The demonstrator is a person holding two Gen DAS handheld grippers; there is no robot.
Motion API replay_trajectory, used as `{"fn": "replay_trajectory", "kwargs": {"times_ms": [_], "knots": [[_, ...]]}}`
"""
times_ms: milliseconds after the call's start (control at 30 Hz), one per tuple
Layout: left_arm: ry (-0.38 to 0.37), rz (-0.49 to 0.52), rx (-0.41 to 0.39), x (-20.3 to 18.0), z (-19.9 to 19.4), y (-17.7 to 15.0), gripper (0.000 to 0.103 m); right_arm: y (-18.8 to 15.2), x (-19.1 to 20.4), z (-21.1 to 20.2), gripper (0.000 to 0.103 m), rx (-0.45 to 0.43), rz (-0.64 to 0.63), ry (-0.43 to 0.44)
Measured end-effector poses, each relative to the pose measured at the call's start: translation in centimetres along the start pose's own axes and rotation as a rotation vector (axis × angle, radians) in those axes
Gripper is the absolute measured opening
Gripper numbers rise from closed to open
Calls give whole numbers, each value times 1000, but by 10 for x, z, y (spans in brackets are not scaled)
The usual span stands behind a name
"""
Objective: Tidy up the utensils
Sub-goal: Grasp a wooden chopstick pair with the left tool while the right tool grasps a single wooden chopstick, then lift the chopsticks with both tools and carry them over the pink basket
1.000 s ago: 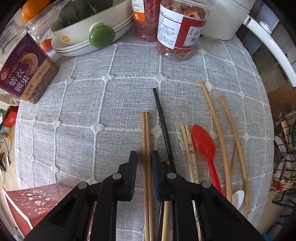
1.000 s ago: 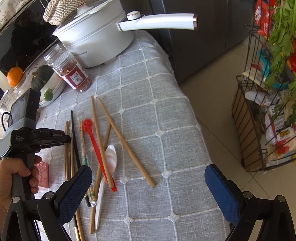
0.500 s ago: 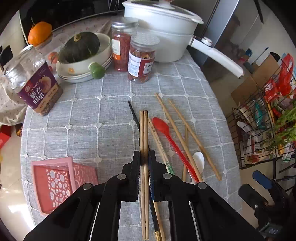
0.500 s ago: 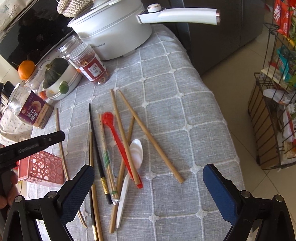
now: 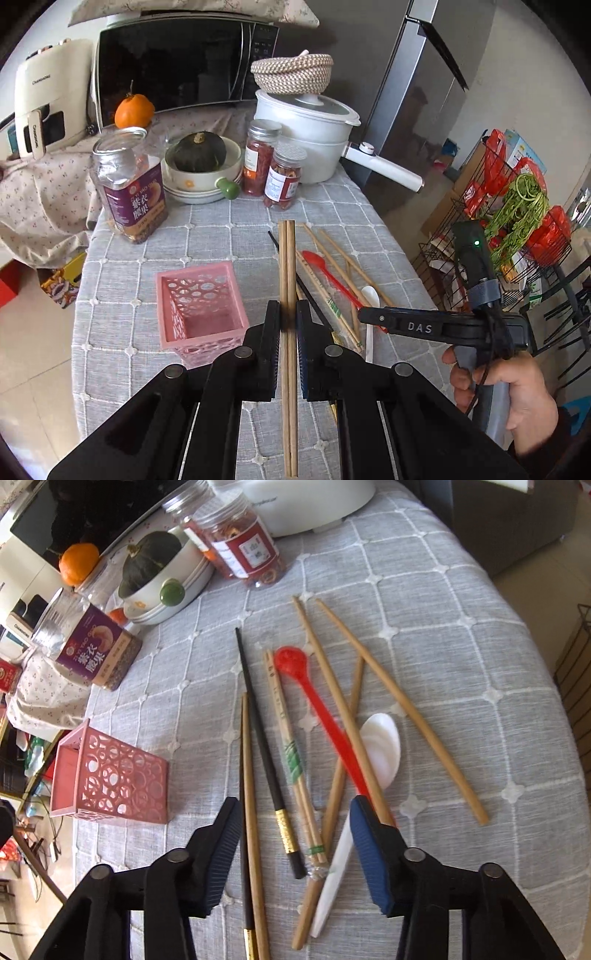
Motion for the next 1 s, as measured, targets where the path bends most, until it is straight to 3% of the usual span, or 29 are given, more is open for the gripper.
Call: {"fn": "replay_trajectory", "kwargs": {"times_ms": [133,267,400,767,1000], "knots": [[25,47,-51,12,-12,-2,9,-1,17,25,27,39,-25,7],[20,21,-58,30,-17,-4,9,1,29,49,20,74,-19,25],[16,1,-60,41,-21,-4,9,2,35,69,11,93,-31,-14],[24,-28,-59,55,-21,-2,9,9,35,87,7,111,-37,-102],[37,-34,-61,58,-20,-2,9,4,56,93,5,114,-223,-232]]}}
Point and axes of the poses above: each gripper's, at about its wrist camera, not at the fingertips, and z roughly the way its jaws point, x to its left, y to its top, the point moved 4 cm from there along z, roughly the way its jaws point, and after that the axes turned 4 degrees about -x, right-handed, at the moved point
